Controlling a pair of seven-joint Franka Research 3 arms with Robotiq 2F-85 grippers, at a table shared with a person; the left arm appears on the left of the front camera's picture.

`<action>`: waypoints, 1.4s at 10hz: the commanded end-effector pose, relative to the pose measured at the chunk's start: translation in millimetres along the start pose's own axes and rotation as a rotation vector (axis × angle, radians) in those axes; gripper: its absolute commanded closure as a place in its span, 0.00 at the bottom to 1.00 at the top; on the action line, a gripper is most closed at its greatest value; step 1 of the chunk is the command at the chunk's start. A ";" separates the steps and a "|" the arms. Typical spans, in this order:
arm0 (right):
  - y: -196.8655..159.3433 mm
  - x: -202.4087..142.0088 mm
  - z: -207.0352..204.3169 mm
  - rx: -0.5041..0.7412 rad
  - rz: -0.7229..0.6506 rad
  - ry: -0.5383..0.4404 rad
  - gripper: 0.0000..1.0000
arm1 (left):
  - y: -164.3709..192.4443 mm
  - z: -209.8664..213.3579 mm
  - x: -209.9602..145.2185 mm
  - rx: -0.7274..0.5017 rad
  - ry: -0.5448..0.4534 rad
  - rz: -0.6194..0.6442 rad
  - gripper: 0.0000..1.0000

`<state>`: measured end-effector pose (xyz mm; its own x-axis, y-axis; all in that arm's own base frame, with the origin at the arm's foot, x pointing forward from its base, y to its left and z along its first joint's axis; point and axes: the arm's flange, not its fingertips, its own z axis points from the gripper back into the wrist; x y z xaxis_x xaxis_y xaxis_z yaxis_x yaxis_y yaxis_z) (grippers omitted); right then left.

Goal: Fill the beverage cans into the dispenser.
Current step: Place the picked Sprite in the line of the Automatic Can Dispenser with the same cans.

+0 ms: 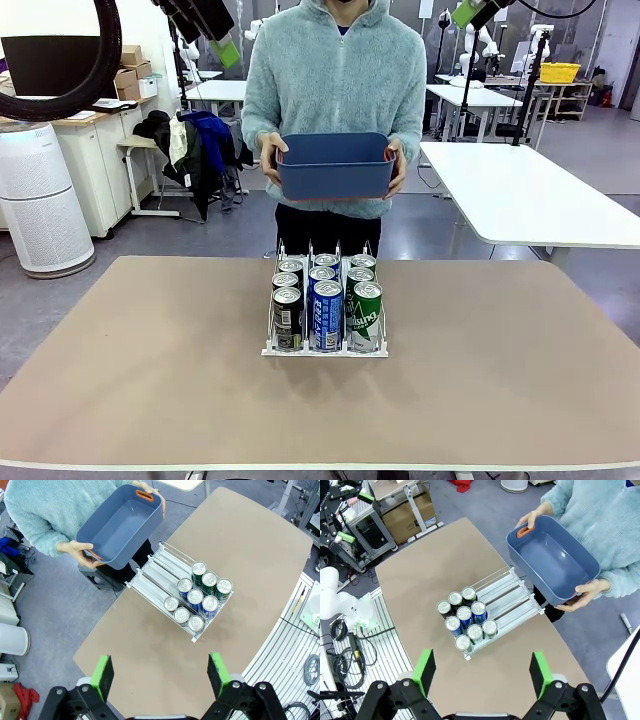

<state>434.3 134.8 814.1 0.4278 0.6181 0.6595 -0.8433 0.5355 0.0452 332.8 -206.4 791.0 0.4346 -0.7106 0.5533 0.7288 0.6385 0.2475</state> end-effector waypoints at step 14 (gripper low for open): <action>1.2 -0.1 0.8 0.005 0.002 0.004 0.00 | 0.3 -0.1 -1.9 0.003 -0.003 0.004 0.00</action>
<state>434.2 134.8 814.3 0.4275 0.6180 0.6597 -0.8434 0.5355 0.0449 332.8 -206.4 791.0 0.4346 -0.7106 0.5533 0.7288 0.6385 0.2475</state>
